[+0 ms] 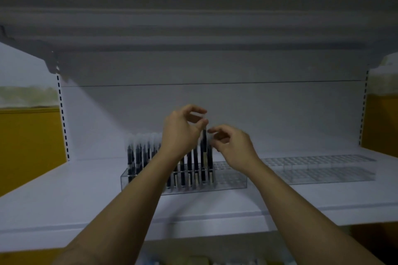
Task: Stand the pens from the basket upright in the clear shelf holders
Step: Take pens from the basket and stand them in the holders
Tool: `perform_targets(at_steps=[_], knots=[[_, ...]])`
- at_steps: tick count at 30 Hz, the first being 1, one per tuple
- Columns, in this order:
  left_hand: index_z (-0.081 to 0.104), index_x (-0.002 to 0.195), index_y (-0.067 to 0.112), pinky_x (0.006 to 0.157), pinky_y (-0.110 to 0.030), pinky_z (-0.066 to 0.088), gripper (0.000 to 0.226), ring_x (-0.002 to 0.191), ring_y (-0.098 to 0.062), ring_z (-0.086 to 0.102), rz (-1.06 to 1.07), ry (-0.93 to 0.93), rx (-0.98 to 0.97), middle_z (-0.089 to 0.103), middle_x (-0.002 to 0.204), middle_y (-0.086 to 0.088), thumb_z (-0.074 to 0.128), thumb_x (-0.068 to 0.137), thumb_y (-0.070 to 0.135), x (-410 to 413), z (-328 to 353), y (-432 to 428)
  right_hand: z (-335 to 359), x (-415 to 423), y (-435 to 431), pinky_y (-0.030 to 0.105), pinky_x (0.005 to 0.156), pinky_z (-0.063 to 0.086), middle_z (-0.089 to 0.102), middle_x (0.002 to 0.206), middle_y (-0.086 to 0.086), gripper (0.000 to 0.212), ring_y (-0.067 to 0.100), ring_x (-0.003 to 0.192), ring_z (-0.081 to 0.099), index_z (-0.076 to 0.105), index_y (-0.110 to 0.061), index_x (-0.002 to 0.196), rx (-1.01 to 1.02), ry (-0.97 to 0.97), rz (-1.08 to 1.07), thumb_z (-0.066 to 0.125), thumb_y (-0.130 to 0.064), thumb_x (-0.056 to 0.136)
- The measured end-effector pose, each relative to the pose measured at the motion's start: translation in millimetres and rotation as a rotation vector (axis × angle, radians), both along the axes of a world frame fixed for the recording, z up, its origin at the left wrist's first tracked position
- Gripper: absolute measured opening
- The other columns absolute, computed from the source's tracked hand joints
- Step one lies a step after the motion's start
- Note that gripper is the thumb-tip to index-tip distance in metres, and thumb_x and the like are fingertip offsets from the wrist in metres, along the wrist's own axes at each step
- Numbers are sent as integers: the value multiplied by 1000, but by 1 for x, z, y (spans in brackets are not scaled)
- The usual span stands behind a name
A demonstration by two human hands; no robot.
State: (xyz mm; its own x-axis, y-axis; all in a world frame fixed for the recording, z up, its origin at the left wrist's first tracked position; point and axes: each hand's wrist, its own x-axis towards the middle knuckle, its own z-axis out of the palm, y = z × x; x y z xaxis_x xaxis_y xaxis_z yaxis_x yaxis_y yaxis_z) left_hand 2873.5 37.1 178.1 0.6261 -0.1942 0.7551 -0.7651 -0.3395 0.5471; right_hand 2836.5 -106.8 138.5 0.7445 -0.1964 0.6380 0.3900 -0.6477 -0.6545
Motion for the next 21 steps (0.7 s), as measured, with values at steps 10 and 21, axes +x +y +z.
perform_targets(at_steps=[10,21], knots=[[61,103,31,78,-26,50,14,90,-7,63,51,14,199,67,105,11,65,89,33,7,-19,2,-23,-12,-3,19,68,45,65,96,-1,66,12,80,62,18,-55,143,-262,210,-6,48,-17,98],[64,101,28,117,-53,2,14,130,-15,39,262,-84,404,63,112,12,59,91,38,5,-17,-2,-18,-17,1,14,65,44,66,89,3,72,13,80,62,17,-48,148,-231,254,12,48,-10,96]])
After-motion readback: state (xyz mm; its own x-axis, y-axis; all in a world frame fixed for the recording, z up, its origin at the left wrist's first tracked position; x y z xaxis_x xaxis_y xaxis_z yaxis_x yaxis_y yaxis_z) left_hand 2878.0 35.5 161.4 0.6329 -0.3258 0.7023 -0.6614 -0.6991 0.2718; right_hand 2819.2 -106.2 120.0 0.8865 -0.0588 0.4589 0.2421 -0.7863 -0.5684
